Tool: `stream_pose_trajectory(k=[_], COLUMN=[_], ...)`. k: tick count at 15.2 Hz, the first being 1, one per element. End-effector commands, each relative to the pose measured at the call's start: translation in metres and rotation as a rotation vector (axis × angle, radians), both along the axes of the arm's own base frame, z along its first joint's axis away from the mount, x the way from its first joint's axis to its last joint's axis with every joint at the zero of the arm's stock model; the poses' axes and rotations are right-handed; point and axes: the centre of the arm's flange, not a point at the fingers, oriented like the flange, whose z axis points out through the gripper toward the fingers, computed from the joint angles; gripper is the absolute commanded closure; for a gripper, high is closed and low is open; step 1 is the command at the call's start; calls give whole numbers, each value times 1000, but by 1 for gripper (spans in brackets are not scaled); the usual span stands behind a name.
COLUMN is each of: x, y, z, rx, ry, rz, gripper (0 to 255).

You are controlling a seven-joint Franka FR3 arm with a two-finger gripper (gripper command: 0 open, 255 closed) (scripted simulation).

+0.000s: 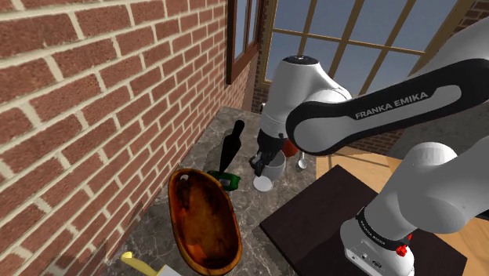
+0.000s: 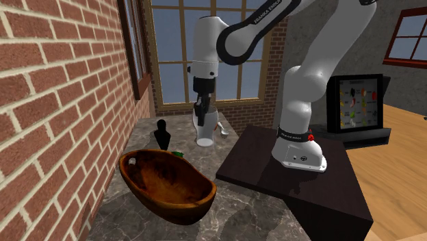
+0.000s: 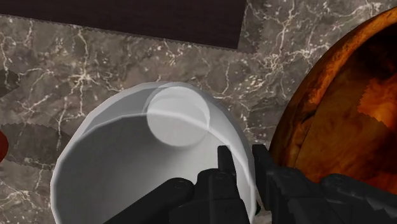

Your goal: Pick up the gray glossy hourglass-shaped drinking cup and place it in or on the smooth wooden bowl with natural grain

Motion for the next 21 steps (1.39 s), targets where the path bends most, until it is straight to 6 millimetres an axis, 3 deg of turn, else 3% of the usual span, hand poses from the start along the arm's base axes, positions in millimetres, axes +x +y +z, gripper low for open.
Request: stream_pose_trajectory(k=[1, 21], x=[-1, -1], y=[0, 0], z=[10, 115], rx=[0, 0], ry=[0, 0], rz=[0, 0], gripper=[255, 255])
